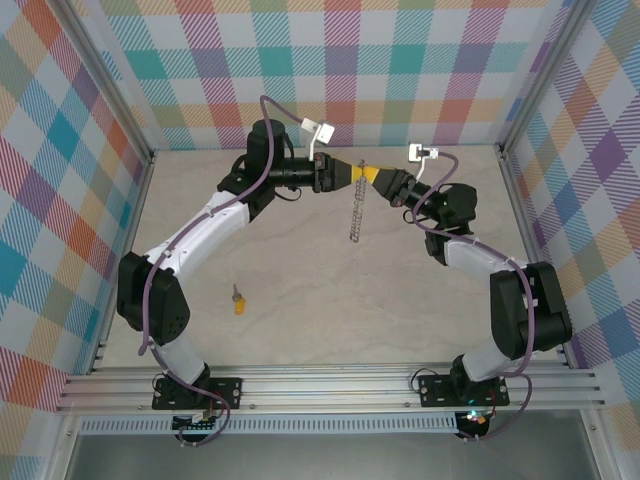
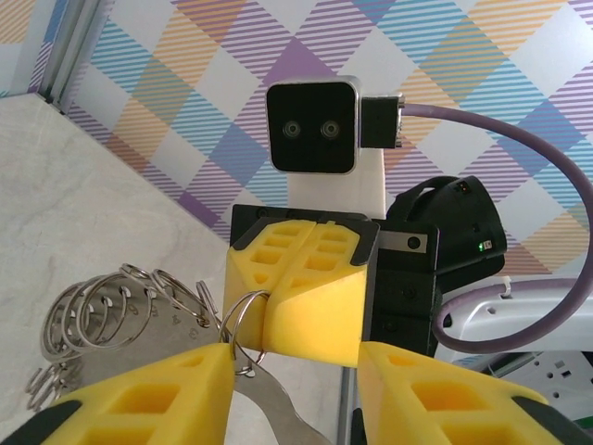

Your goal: Put the keys on the keyring

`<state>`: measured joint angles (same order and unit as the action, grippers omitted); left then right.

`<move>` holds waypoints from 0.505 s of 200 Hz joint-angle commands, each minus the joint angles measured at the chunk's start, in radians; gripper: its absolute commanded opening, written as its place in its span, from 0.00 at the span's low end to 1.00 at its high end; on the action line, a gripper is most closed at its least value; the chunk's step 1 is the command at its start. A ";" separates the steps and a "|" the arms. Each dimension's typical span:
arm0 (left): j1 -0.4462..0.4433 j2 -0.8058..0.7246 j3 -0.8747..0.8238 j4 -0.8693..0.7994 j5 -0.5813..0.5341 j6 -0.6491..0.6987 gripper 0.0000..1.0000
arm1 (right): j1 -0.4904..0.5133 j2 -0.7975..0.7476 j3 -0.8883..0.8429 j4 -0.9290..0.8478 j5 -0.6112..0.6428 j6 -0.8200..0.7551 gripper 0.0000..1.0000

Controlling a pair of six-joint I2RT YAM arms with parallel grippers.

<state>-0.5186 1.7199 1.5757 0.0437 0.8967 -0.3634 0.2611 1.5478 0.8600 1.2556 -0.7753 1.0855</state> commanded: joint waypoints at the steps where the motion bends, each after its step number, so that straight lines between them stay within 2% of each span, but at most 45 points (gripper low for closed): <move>1: -0.021 0.009 0.032 -0.025 -0.026 0.043 0.44 | 0.011 -0.008 0.030 0.065 -0.022 0.007 0.00; 33: -0.007 -0.012 0.011 -0.031 -0.075 0.059 0.48 | 0.010 -0.013 0.027 0.053 -0.016 0.002 0.00; 101: 0.012 -0.033 -0.003 -0.024 -0.069 0.060 0.50 | 0.010 -0.015 0.015 0.051 -0.012 0.001 0.00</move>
<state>-0.5182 1.7195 1.5806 0.0265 0.8623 -0.3248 0.2611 1.5478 0.8600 1.2358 -0.7673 1.0851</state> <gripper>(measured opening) 0.497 0.049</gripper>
